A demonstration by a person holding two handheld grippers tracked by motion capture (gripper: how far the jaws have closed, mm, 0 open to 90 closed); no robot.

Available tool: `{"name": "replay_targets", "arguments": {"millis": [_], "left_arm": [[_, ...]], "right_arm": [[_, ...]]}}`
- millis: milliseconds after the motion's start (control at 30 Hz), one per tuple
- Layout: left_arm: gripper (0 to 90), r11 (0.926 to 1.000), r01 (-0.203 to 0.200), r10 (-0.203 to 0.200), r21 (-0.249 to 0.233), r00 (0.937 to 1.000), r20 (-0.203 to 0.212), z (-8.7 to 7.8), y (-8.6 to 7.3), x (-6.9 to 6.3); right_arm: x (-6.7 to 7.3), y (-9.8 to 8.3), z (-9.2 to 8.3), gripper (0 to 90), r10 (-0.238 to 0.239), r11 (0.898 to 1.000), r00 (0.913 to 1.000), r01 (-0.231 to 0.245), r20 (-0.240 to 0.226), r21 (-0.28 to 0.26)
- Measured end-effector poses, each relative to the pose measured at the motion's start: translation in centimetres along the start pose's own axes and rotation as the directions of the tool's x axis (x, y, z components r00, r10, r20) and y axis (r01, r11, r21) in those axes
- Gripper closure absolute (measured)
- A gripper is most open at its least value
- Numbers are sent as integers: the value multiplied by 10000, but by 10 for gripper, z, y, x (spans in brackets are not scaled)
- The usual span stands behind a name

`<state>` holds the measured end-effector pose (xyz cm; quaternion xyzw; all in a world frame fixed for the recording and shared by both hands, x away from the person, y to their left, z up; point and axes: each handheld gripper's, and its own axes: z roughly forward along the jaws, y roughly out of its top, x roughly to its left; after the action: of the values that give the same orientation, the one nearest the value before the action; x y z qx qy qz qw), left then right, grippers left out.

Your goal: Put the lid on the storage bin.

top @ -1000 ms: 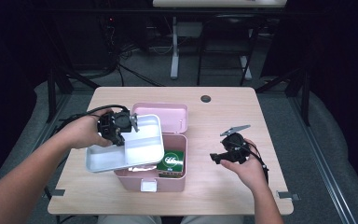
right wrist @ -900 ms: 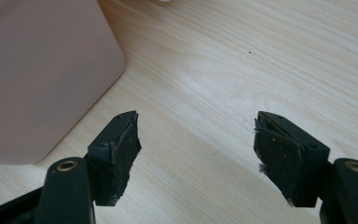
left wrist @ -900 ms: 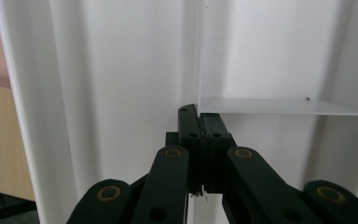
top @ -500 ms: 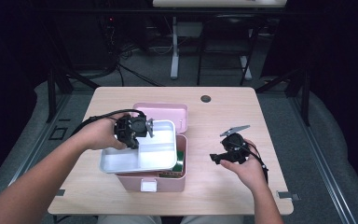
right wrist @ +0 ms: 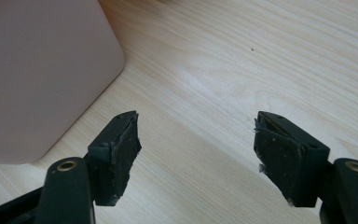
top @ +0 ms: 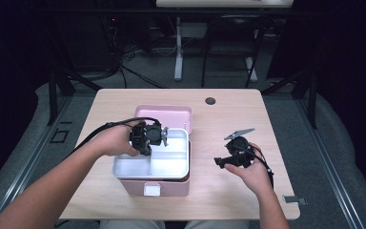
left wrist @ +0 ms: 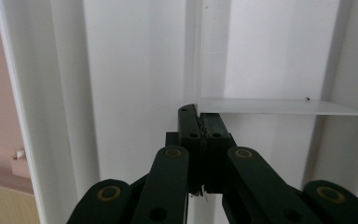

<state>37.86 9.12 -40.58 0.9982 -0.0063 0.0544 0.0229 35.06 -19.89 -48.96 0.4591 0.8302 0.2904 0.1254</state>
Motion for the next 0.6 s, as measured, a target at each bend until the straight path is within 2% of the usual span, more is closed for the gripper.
{"name": "replay_targets", "arguments": {"millis": [133,300,600], "left_arm": [[895,10000,-38,38,-14,10000,42,4,4,-1],[895,9996,-189,187,208,9998,73,13,10,-3],[895,9997,15,-22,241,9996,283,16,12,-4]], "right_arm": [[0,0,0,305,36,10000,10000,-36,-6,-7],[0,0,1,305,13,10000,10000,-13,-5,6],[0,-1,3,305,-13,10000,10000,13,-25,34]]}}
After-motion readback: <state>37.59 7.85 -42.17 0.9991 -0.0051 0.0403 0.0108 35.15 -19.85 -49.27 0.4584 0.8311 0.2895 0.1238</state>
